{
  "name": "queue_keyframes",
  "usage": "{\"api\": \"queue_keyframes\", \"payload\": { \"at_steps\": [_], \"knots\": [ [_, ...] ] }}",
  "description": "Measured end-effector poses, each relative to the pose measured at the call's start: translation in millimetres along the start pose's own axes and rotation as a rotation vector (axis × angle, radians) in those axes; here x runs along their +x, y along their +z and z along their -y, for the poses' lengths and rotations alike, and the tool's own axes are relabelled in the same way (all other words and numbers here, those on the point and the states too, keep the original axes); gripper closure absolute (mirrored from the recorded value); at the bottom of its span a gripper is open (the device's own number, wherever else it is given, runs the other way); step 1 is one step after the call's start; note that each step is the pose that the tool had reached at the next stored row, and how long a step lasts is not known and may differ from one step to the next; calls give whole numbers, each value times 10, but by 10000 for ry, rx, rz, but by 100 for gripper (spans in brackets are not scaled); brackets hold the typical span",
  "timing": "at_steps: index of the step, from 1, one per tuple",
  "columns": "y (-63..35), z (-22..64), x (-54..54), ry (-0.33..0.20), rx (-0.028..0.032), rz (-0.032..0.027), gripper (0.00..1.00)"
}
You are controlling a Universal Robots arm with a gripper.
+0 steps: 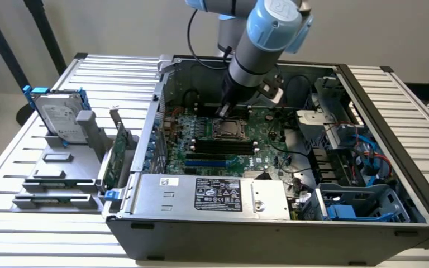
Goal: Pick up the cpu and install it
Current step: 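Install the first cpu locking lever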
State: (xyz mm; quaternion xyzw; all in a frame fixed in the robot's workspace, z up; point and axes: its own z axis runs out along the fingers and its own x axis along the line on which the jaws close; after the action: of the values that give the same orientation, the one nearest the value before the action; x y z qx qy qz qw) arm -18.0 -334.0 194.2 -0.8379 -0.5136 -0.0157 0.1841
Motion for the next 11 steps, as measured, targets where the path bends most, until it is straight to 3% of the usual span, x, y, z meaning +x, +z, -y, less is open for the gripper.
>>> {"api": "queue_keyframes", "payload": {
  "at_steps": [11],
  "knots": [
    [6, -53, 23, 19, -26, 79, 89]
  ]
}}
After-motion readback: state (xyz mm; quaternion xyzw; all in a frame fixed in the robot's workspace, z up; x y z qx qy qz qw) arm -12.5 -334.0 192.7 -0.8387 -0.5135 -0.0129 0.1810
